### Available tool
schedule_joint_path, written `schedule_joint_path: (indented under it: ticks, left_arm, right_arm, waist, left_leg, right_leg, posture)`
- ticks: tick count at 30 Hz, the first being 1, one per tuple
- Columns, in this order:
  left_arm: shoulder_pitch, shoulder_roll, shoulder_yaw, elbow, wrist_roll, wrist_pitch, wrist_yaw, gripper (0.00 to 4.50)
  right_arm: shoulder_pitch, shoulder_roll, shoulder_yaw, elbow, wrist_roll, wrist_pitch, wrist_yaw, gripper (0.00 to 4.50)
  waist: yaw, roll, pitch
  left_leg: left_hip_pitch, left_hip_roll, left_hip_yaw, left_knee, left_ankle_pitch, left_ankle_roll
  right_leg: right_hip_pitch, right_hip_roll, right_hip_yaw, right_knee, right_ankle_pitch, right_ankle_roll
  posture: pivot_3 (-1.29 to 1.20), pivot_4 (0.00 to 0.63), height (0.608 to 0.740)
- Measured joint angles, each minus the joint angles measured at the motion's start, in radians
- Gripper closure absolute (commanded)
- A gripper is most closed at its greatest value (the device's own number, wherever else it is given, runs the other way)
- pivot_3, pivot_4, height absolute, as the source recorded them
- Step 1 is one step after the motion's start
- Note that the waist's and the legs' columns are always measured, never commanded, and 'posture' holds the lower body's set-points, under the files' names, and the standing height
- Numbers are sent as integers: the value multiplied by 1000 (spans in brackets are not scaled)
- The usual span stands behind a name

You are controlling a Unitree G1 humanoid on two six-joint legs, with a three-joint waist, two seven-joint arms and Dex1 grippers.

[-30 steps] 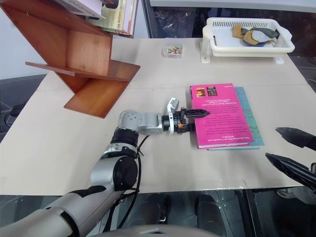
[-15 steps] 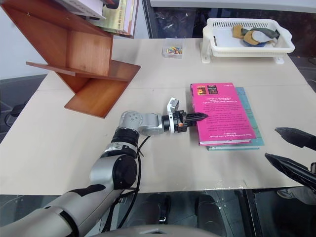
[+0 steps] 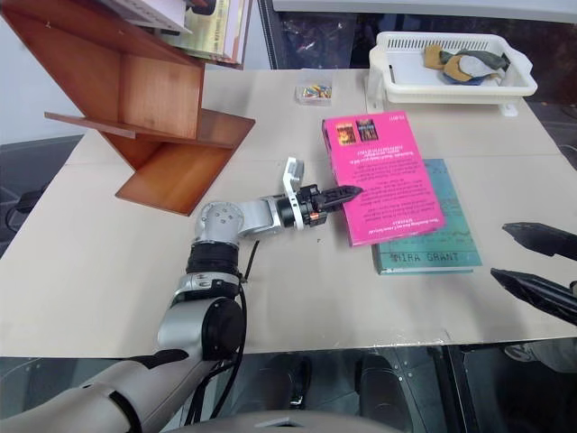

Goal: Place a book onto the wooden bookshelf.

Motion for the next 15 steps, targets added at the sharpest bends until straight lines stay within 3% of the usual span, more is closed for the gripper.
schedule_joint_path:
  ticks: [9,15]
  left_arm:
    - [43,115,-144,-238,56,-86,-39,3967]
    - [79,249,-266,-440,173,-257,-66,3967]
  right_arm:
    - [-267,-45,265,388,-152,-41,195,566]
    - [-493,-86,434,589,-209,-16,312,566]
  waist:
    - [-5,1,0]
    - [-5,2,-1]
  left_leg:
    - [0,0,1,0,0,0]
    - [1,1,1,0,0,0]
  right_leg:
    - [0,0,0,1,0,0]
    - [-1,1,1,0,0,0]
  posture:
    - [0,150,740]
    - [0,150,740]
